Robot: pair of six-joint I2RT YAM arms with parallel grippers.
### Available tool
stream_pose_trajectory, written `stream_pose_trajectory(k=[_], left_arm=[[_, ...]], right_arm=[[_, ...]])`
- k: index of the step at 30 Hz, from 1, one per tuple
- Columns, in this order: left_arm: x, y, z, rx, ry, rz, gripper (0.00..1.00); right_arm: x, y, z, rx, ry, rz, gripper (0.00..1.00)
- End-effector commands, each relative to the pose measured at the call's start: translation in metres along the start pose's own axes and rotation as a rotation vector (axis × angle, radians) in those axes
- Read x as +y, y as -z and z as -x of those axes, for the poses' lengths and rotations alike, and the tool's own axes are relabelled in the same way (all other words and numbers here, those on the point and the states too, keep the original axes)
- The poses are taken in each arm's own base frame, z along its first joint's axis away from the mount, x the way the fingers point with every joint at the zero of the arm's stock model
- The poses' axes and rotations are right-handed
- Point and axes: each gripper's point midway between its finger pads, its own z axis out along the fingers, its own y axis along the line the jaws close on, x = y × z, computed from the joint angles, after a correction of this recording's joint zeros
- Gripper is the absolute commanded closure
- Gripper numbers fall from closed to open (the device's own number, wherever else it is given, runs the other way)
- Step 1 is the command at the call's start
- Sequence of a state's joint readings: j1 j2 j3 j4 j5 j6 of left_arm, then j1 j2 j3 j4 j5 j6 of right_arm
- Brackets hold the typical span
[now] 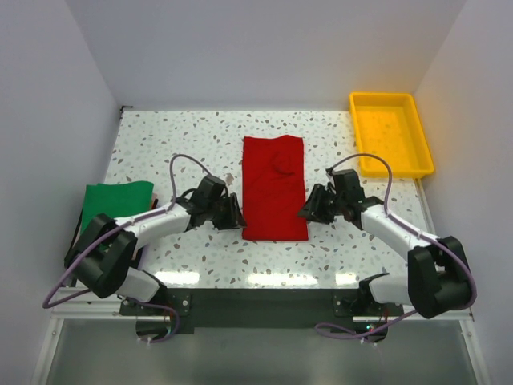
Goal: Fold and stack the t-shirts
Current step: Fold the tshirt
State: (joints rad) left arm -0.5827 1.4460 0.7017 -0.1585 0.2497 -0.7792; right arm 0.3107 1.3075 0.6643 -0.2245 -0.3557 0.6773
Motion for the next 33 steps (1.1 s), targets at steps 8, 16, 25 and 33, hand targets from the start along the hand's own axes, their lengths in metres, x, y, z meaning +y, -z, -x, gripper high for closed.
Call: stream_pose_trajectory(k=[8, 16, 25, 33], left_arm=[[0.027, -0.015, -0.02, 0.014, -0.06, 0.163, 0.67], [0.043, -0.021, -0.039, 0.065, -0.062, 0.246, 0.69], [0.021, -0.005, -0.04, 0.077, -0.051, 0.156, 0.57], [0.009, -0.006, -0.056, 0.126, 0.002, 0.05, 0.51]], right_arm=[[-0.027, -0.01, -0.044, 0.072, 0.021, -0.113, 0.6], [-0.048, -0.011, -0.058, 0.11, 0.015, -0.184, 0.63], [-0.042, 0.012, -0.056, 0.071, 0.013, -0.184, 0.5], [-0.044, 0.009, -0.062, 0.084, -0.004, -0.176, 0.49]])
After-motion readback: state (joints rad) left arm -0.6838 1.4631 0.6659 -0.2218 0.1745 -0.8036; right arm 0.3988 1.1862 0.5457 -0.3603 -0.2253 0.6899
